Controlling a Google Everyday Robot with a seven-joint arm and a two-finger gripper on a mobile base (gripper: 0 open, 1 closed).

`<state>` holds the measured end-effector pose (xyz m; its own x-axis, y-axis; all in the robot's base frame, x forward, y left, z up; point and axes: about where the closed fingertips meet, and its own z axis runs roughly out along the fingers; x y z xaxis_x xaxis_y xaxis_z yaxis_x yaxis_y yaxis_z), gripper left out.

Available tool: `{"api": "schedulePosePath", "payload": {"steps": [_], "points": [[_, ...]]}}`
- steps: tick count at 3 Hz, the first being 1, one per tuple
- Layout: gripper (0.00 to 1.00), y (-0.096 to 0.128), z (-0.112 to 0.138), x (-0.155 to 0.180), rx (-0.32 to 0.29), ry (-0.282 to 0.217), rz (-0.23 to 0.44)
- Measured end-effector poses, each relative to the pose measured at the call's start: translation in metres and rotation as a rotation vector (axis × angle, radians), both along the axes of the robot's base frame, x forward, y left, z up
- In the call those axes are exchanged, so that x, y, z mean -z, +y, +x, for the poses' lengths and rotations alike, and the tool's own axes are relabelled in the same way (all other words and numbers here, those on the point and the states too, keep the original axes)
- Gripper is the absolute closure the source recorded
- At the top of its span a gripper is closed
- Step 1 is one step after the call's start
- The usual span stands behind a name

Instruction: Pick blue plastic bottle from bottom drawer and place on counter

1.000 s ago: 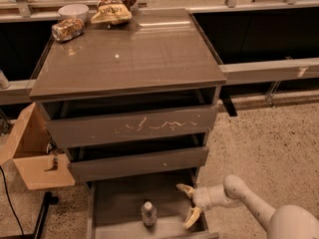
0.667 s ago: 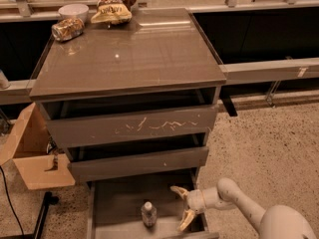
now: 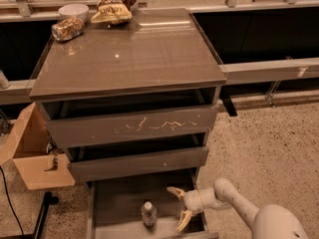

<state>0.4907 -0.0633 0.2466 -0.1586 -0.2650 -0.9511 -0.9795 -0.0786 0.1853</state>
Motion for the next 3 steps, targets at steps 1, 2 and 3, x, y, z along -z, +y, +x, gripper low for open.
{"api": "schedulePosePath", "payload": {"steps": [1, 2, 3], "points": [[0.00, 0.015, -0.001, 0.001, -0.045, -0.024, 0.052], [0.00, 0.032, -0.002, 0.002, -0.086, -0.042, 0.094], [0.00, 0.043, -0.004, 0.002, -0.106, -0.051, 0.114]]}}
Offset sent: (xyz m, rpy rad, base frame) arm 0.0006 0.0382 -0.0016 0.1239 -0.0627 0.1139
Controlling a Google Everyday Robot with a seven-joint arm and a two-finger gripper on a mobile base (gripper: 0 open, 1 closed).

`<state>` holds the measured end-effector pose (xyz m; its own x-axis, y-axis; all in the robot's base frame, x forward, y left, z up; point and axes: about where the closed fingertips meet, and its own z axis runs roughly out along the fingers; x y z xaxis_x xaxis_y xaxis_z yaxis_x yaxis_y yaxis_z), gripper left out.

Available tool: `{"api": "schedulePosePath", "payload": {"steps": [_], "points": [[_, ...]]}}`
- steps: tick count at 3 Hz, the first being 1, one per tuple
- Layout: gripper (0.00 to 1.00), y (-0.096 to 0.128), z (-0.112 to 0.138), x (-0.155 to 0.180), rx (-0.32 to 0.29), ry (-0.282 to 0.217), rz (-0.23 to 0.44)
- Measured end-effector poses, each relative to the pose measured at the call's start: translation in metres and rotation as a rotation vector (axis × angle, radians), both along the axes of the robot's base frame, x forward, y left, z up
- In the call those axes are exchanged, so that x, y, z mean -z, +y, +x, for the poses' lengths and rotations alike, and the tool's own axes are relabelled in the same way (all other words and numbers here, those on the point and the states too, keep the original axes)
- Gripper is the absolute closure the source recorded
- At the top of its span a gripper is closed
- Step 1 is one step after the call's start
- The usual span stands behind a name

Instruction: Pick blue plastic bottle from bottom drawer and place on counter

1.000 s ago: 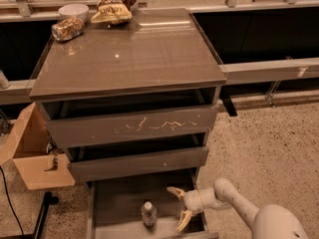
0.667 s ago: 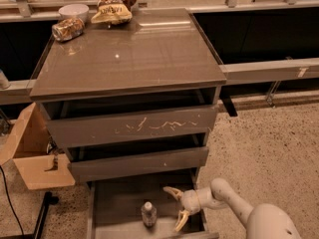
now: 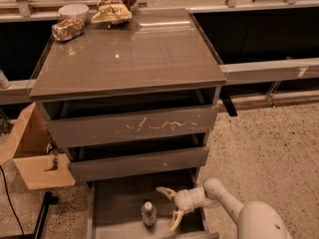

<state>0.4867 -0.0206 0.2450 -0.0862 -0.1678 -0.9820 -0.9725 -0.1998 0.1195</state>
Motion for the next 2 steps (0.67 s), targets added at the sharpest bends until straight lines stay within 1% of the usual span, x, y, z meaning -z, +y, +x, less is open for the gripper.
{"api": "schedulePosePath", "payload": {"steps": [1, 2], "points": [[0.00, 0.0077, -0.0035, -0.0016, 0.015, -0.016, -0.014], [0.00, 0.0157, -0.0063, -0.0007, 0.043, -0.035, -0.057]]}}
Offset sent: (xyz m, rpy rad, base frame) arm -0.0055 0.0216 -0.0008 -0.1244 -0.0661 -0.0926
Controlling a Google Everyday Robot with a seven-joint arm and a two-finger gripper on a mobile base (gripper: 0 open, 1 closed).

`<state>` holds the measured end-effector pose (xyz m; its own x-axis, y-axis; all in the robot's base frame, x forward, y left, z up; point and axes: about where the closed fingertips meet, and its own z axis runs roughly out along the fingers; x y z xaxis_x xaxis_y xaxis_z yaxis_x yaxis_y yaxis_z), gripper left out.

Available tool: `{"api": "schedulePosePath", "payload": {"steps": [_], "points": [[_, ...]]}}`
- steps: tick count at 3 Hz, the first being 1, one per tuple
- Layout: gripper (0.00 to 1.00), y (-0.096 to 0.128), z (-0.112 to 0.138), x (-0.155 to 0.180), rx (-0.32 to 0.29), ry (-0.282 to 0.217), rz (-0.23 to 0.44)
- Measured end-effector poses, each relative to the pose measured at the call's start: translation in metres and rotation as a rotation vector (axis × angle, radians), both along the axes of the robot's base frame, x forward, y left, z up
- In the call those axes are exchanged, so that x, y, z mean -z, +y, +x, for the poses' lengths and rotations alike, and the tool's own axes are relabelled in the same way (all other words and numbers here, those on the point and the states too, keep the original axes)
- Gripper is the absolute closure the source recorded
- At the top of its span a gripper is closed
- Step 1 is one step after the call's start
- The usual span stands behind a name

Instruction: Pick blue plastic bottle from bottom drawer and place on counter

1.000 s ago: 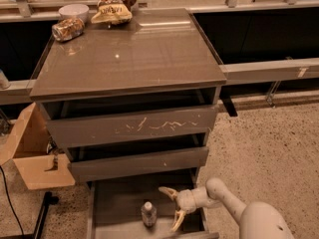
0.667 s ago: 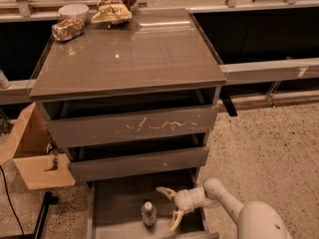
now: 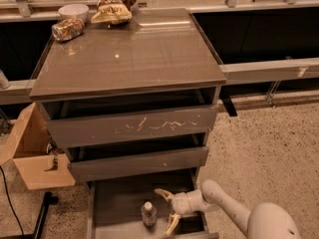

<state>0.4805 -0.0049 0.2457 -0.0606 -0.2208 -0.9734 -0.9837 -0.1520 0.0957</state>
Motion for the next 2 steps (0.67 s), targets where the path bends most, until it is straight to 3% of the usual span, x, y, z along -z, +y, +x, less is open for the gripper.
{"api": "schedulePosePath", "payload": {"steps": [2], "points": [[0.00, 0.016, 0.008, 0.010, 0.047, -0.037, -0.122]]}}
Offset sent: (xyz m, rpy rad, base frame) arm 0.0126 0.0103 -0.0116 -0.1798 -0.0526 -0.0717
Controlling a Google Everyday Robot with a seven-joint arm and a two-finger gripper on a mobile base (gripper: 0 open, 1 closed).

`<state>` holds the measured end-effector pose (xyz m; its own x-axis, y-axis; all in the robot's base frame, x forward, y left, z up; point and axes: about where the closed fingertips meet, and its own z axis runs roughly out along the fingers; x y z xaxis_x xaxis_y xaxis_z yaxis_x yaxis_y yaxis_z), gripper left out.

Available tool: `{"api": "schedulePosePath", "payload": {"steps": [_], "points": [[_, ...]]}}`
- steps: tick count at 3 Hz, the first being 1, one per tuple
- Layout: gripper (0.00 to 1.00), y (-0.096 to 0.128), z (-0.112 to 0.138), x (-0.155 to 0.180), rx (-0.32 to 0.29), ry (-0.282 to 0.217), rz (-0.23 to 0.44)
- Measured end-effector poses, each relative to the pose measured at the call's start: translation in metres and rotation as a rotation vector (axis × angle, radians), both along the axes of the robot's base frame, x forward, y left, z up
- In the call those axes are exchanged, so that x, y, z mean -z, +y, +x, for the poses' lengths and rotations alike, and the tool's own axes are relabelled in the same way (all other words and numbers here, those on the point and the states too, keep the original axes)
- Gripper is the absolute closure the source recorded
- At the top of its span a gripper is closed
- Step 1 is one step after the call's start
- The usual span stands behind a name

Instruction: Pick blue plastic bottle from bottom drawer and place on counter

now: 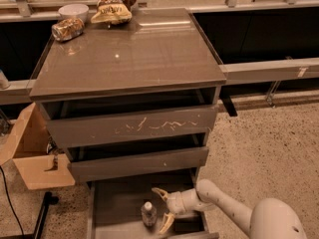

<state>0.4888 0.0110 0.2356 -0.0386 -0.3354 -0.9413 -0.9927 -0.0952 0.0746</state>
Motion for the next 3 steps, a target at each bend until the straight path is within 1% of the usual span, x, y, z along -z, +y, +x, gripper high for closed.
{"api": "schedulePosePath", "payload": {"steps": [1, 2, 3], "points": [[0.00, 0.006, 0.005, 0.003, 0.001, -0.003, 0.012], [0.00, 0.021, 0.009, 0.009, -0.012, 0.006, 0.042], [0.00, 0.022, 0.008, 0.009, -0.014, 0.006, 0.042]]}}
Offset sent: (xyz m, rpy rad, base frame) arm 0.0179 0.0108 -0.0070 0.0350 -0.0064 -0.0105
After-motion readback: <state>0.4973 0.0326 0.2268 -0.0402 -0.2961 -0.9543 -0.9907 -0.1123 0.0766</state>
